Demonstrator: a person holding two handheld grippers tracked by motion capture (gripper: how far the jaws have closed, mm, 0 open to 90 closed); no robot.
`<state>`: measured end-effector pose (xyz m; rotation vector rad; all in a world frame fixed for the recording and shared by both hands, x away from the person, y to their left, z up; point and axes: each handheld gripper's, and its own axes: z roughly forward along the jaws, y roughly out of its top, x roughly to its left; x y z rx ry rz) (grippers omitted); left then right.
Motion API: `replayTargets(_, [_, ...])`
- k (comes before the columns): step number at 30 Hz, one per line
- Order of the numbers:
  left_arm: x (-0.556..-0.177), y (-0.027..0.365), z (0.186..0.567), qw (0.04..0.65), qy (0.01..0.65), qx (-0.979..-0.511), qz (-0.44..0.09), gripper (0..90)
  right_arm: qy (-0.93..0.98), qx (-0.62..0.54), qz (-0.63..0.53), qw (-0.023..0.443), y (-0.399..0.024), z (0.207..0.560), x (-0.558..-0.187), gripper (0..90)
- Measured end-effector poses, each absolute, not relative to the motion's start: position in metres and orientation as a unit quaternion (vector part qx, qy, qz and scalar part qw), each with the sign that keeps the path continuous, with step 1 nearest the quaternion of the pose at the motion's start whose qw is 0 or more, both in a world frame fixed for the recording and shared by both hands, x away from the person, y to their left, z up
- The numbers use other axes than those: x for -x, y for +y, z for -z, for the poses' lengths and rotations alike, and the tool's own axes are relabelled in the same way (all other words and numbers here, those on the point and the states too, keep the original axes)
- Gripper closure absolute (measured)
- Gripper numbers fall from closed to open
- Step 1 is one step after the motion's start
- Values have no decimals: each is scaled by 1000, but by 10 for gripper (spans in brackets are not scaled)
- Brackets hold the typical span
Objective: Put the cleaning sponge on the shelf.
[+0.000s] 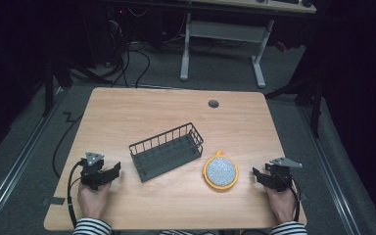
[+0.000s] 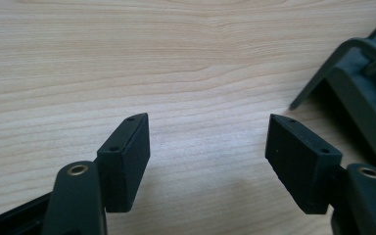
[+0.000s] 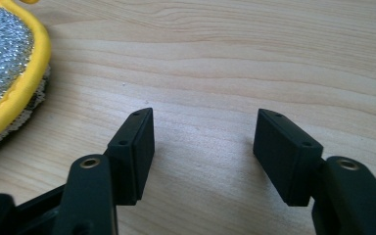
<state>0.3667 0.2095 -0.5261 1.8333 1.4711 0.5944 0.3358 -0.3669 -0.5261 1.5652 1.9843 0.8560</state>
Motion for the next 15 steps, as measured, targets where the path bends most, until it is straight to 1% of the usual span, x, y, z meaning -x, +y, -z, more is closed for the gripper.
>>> replayTargets(4, [-368,209,528,340,566,-713,-236,340,724,-567,-322,224,-364,520,-335,427])
replayTargets(7, [-368,208,532,335,562,-717,-238,340,731,-553,-337,217,-357,506,-335,436])
replayTargets(9, [-367,208,536,332,561,-720,-239,340,735,-546,-348,200,-352,499,-336,436])
replayTargets(10, [-367,208,536,332,561,-720,-239,338,735,-546,-348,200,-352,499,-336,436])
replayTargets(13, [-366,206,537,326,560,-721,-245,330,759,-516,-360,166,-338,492,-341,436])
replayTargets(14, [-366,206,537,326,560,-721,-245,326,759,-516,-360,166,-338,492,-341,436])
replayTargets(15, [-367,206,537,327,560,-721,-244,326,766,-509,-362,152,-330,488,-345,434])
